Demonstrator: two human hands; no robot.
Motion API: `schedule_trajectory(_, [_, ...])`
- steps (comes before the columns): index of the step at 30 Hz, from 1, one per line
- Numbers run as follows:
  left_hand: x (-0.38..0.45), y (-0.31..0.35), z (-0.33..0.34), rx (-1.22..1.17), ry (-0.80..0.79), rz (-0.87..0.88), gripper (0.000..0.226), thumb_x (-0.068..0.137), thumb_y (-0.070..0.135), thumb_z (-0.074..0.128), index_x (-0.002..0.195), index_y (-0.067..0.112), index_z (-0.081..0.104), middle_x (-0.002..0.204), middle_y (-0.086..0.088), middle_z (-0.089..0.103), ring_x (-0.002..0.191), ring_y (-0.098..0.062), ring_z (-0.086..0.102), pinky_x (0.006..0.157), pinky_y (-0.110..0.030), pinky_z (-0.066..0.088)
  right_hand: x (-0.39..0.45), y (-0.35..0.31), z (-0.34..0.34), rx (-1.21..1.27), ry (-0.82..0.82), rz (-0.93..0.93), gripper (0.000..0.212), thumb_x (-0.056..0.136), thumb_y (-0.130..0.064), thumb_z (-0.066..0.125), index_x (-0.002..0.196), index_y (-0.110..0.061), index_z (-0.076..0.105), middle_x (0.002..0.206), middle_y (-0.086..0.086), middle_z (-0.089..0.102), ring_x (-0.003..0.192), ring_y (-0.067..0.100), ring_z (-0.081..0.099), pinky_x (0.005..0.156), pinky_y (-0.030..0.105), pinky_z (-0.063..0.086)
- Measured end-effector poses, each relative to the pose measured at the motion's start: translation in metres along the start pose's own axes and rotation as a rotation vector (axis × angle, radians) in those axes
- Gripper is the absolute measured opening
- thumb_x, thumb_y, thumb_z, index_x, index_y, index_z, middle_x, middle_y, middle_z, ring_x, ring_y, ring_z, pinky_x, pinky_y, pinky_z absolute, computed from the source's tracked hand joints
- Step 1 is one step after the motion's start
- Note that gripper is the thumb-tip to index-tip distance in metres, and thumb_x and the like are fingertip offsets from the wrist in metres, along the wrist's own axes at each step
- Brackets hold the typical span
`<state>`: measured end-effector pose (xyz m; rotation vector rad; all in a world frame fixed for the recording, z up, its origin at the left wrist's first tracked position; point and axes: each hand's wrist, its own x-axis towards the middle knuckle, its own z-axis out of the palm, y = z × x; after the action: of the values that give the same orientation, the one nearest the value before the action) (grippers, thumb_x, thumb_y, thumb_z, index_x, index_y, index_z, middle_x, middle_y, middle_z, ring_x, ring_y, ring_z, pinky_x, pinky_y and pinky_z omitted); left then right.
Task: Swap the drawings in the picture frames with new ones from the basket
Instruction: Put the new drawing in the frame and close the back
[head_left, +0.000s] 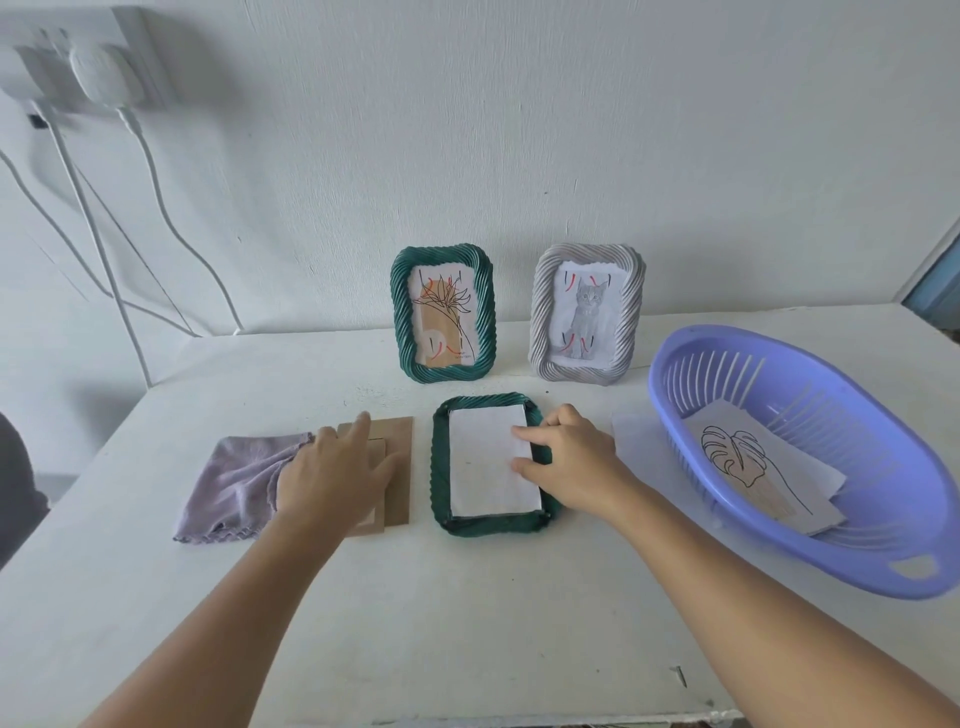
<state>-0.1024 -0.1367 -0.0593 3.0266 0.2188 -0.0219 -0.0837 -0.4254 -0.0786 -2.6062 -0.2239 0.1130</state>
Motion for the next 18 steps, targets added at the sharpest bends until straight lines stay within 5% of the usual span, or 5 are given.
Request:
schedule_trajectory(4, [0.001, -0.001, 0.006, -0.04, -0.004, -0.022, 0.065, 0.097, 0.066, 0.039, 0.152, 0.032, 0.037, 0.138, -0.012, 0.055, 0.121, -0.037, 0.059, 0.089, -0.045, 0.051, 0.0, 0.0, -0.001, -0.002, -0.007, -0.008, 0.051, 0.093, -0.056, 0.061, 0.141, -0.043, 0.055, 0.118, -0.01, 0.039, 0.12, 0.01, 0.046, 0.11, 0.041, 0.032])
schedule_trajectory(8, [-0.001, -0.001, 0.008, -0.194, 0.041, -0.049, 0.051, 0.092, 0.058, 0.048, 0.139, 0.039, 0.055, 0.119, -0.007, 0.061, 0.107, -0.031, 0.062, 0.076, -0.036, 0.039, -0.001, -0.001, -0.002, 0.006, -0.003, -0.012, 0.05, 0.093, -0.056, 0.061, 0.141, -0.043, 0.056, 0.119, -0.01, 0.04, 0.12, 0.009, 0.047, 0.11, 0.042, 0.032])
schedule_trajectory(13, [-0.002, -0.005, 0.0, -0.347, 0.11, -0.069, 0.061, 0.085, 0.063, 0.05, 0.143, 0.044, 0.053, 0.099, 0.005, 0.057, 0.095, -0.025, 0.06, 0.075, -0.038, 0.049, -0.002, -0.005, -0.007, 0.016, 0.032, -0.025, 0.049, 0.095, -0.058, 0.056, 0.143, -0.047, 0.052, 0.12, -0.006, 0.046, 0.123, 0.015, 0.048, 0.108, 0.043, 0.034])
schedule_trajectory(18, [0.001, 0.01, -0.026, -0.45, 0.27, 0.032, 0.056, 0.088, 0.054, 0.06, 0.142, 0.039, 0.056, 0.086, 0.005, 0.052, 0.081, -0.022, 0.056, 0.068, -0.035, 0.045, -0.002, -0.024, -0.018, 0.109, 0.207, -0.133, 0.054, 0.099, -0.05, 0.056, 0.151, -0.045, 0.042, 0.104, -0.006, 0.055, 0.103, 0.017, 0.052, 0.098, 0.041, 0.042])
